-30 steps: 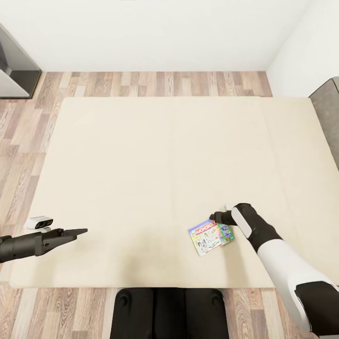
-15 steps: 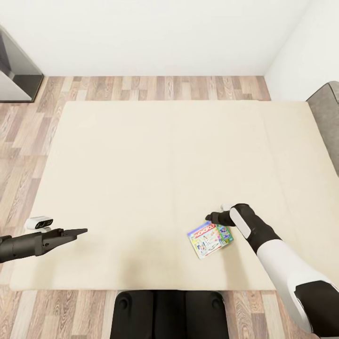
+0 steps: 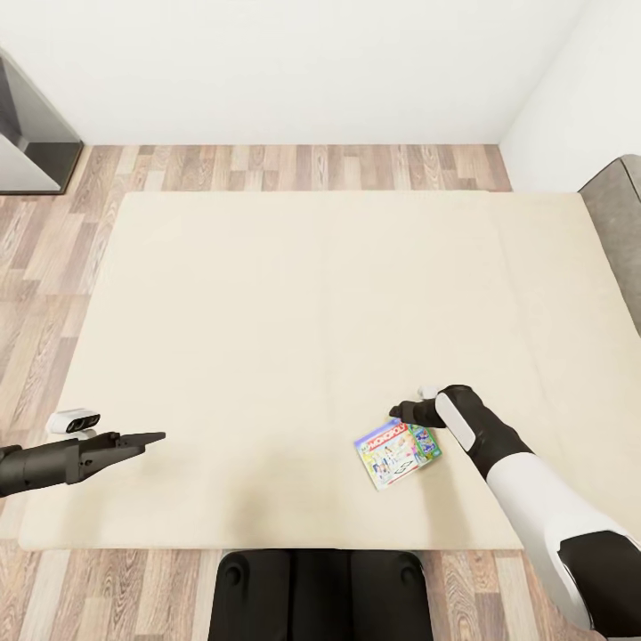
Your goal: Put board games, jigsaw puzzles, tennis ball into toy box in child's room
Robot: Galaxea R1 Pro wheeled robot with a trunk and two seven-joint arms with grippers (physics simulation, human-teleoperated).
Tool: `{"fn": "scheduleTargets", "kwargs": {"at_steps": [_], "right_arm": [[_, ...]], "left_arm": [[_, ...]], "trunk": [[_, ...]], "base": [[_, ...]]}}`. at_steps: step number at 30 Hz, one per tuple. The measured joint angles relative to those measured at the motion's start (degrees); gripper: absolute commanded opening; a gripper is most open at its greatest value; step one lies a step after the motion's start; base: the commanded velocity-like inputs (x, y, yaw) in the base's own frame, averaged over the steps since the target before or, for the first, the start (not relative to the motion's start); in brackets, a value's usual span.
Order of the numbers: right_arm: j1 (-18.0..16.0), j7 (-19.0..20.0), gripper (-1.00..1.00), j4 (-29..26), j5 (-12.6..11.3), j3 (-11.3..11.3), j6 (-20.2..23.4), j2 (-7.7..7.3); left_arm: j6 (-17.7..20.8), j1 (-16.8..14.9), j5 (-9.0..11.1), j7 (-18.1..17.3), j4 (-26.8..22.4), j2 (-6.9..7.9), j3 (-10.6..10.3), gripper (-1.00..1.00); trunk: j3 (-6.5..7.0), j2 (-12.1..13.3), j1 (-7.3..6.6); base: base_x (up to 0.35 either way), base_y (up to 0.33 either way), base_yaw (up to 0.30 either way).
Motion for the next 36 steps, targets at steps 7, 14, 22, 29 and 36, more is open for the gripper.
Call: {"fn": "scheduleTargets", "kwargs": {"at_steps": [7,14,22,29,36], "right_arm": [[0.0,0.0,1.0,0.1,0.0,0.0,0.0,0.05],[0.0,0.0,1.0,0.3,0.1,0.1,0.1,0.04],[0.0,0.0,1.0,0.4,0.0,0.1,0.2,-0.01],[-0.1,0.1,1.0,0.5,0.4,0.2,0.3,-0.03],[-0.1,0.8,1.0,0.5,1.0,0.2,0.3,-0.08]], "left_arm": [[0.0,0.0,0.0,0.0,0.0,0.0,0.0,1.0],[0.0,0.0,0.0,0.0,0.0,0.0,0.0,1.0],[0.0,0.0,0.0,0.0,0.0,0.0,0.0,1.0],[0.0,0.0,0.0,0.0,0.0,0.05,0.0,1.0],[0.0,0.0,0.0,0.0,0.0,0.08,0.0,1.0]], "trunk": [[0.0,0.0,0.0],[0.0,0.0,0.0],[0.01,0.0,0.0],[0.01,0.0,0.0],[0.0,0.0,0.0]], "base": [[0.0,0.0,0.0],[0.0,0.0,0.0],[0.0,0.0,0.0],[0.0,0.0,0.0],[0.0,0.0,0.0]]}}
